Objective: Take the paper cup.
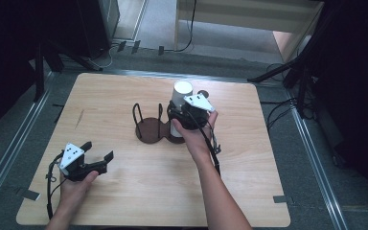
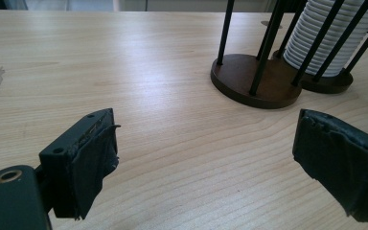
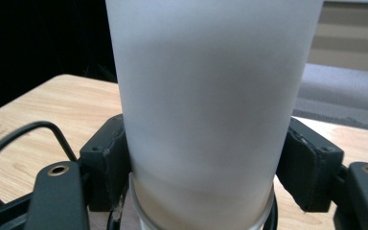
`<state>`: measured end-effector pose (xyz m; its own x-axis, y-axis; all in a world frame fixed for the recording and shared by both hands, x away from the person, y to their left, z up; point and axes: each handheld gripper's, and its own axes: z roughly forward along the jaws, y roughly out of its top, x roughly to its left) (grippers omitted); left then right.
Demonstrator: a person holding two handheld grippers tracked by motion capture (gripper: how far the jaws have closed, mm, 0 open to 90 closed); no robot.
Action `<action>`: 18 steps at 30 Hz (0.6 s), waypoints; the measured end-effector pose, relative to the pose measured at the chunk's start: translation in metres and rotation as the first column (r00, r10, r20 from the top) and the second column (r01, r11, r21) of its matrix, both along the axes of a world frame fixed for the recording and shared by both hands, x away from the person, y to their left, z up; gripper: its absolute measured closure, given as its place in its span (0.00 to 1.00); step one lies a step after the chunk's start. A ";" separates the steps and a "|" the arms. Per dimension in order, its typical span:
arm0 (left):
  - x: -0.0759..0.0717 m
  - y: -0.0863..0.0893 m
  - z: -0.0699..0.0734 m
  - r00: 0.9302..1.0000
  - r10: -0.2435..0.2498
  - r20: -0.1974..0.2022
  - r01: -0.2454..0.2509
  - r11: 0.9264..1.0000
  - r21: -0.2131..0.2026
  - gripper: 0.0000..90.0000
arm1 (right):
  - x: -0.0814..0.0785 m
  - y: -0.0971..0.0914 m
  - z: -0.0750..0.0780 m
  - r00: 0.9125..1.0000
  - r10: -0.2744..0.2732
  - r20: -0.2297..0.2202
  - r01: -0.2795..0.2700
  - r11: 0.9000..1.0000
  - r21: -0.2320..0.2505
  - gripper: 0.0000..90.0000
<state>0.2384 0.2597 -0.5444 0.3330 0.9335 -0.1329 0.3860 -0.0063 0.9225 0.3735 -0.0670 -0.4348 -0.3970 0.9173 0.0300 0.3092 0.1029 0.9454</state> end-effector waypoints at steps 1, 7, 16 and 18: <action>0.000 0.000 0.000 1.000 -0.002 0.001 0.002 1.000 0.000 0.10 | -0.001 0.000 0.002 1.000 -0.001 0.011 0.001 1.000 0.000 0.31; 0.000 0.000 0.000 1.000 -0.001 0.002 0.001 1.000 -0.001 0.10 | -0.003 0.000 0.010 0.999 -0.010 0.040 0.009 1.000 0.010 0.32; 0.000 0.000 0.000 1.000 -0.006 0.004 0.006 1.000 0.004 0.10 | -0.006 -0.002 0.027 0.997 -0.005 0.077 0.003 1.000 0.026 0.34; 0.000 -0.001 0.000 1.000 -0.008 0.005 0.008 1.000 0.005 0.10 | -0.007 -0.002 0.031 0.996 -0.009 0.084 0.006 1.000 0.030 0.34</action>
